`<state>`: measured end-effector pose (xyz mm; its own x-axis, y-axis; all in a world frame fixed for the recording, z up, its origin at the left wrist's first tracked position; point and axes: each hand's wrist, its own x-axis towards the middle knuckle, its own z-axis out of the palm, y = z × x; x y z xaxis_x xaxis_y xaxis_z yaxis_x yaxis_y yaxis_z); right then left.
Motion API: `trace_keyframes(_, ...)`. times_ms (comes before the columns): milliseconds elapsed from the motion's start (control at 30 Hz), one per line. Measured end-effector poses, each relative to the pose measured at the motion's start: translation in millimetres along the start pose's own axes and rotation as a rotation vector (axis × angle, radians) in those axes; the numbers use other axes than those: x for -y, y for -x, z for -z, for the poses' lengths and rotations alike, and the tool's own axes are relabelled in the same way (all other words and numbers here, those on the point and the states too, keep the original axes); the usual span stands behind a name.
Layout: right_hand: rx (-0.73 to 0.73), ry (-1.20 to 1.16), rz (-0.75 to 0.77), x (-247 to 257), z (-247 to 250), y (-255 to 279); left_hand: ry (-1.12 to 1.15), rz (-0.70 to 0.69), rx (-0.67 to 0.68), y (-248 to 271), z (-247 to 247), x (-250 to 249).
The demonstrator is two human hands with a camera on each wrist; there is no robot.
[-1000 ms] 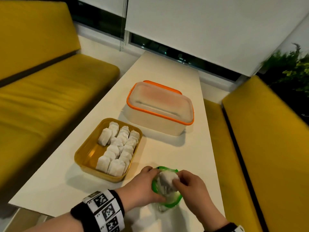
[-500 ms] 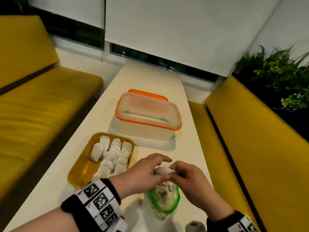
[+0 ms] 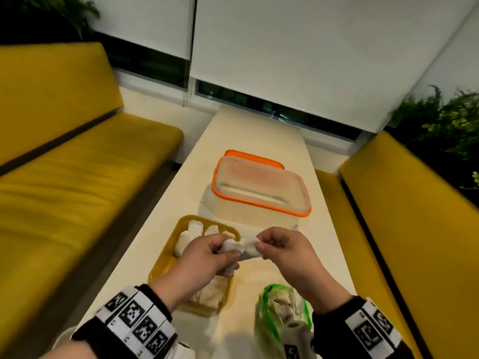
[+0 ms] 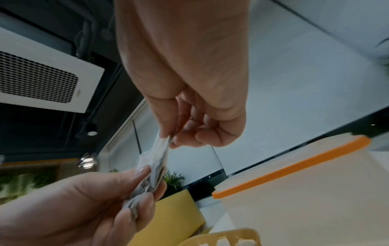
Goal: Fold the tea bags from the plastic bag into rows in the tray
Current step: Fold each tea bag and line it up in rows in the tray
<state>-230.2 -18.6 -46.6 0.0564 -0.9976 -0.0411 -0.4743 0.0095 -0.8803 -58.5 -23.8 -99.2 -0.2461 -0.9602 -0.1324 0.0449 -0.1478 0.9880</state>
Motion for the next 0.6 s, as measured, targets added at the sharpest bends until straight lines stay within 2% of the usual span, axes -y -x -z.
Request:
trace_keyframes(100, 0.017, 0.082, 0.046, 12.4, -15.1, -16.0, -0.018, -0.004, -0.087, 4.0, 23.4, 1.3)
trace_keyframes(200, 0.0, 0.155, 0.126, 22.2, -32.4, -36.7, -0.094, 0.001, -0.262, 4.0, 51.3, 10.1)
trace_keyframes(267, 0.025, 0.294, 0.181, 27.9, -47.0, -52.0, -0.152, 0.011, -0.371, 6.3, 69.7, 15.2)
trace_keyframes(367, 0.18, 0.515, 0.216, 33.2, -72.8, -74.0, -0.073, 0.06, -0.469, 11.9, 90.2, 19.3)
trace_keyframes(467, 0.357, 0.684, 0.158, 32.0, -99.0, -92.6, -0.025, 0.09, -0.507, 19.7, 102.4, 20.8)
trace_keyframes(600, 0.466, 0.836, 0.107, 24.1, -129.1, -112.3, -0.052, 0.096, -0.53, 29.0, 111.1, 26.1)
